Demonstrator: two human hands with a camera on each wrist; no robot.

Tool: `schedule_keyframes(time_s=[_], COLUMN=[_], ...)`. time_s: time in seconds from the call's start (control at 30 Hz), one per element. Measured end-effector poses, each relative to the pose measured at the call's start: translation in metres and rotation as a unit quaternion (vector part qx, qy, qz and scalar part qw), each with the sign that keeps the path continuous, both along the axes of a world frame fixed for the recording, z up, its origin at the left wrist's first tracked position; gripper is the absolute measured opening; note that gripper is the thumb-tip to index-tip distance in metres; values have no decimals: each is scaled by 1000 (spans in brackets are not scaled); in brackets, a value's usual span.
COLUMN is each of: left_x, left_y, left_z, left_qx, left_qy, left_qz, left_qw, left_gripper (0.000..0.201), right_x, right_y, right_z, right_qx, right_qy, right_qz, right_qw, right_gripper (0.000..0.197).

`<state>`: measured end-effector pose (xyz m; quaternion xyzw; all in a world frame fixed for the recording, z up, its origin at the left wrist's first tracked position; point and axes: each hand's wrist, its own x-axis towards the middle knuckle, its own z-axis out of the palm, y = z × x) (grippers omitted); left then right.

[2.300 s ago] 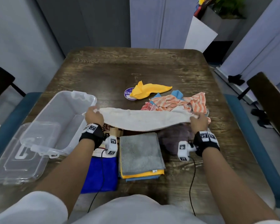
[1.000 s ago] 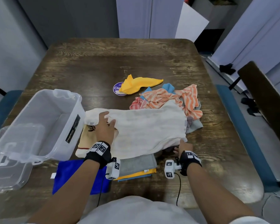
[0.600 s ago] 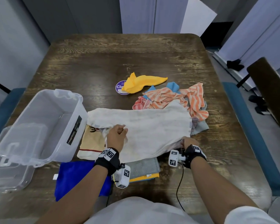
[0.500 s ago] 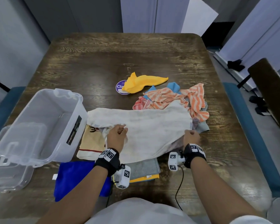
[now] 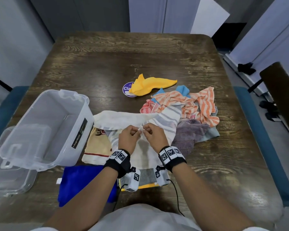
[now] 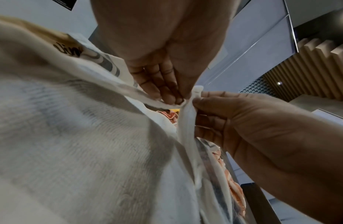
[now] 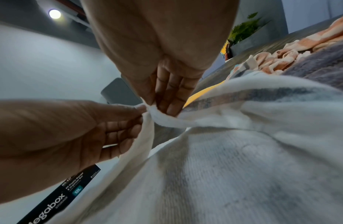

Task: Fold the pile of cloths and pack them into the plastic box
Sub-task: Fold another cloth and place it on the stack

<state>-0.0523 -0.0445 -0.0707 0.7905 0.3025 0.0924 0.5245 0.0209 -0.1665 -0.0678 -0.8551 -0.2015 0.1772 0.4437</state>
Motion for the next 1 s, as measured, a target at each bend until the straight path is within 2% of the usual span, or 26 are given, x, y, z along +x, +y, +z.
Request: schedule_keyframes(time_s=[0.13,0.3,0.43,0.53,0.6,0.67,0.73,0.77,0.83,0.9,1.0], left_x=[0,-1,0,6,15,28,41,47,56,62,69], left_y=[-1,1,6,11,18,29,41,46,59,70,84], left_z=[0,2,6,19,34,54,77,90,119,149,178], left_qx=[-15,-19,-8,-11,-12,-21,-36,-33,-16,-4,7], left_qy=[-20,-24,-7,-21,-49,-92,-138,-155,-184,-221,-248], left_qz=[3,-37,-36,-13,7,20,27,33,53,65,73], left_qw=[1000,999,999,1000,999,995,989,987,981,973,966], left_gripper=[11,21,10,3,2,2,3,5,4,6,4], right_x=[-4,-6,-7,-14,-22,-31,-33,-32,-27,-18,0], right_y=[-4,-4,-5,-7,-9,-8,-10,-14,-23,-27,-22], right_z=[3,4,5,9,15,19,16,12,5,7,27], right_qx=[-12,-12,-1,43,52,-7,-144,-198,-254,-289,-291], right_qy=[-17,-30,-21,-33,-73,-82,-104,-118,-152,-184,-213], right_qz=[8,31,40,-19,-5,96,191,215,232,209,152], right_qw=[1000,999,999,998,996,992,965,949,927,916,920], right_gripper=[17,25,30,16,3,25,68,83,98,90,46])
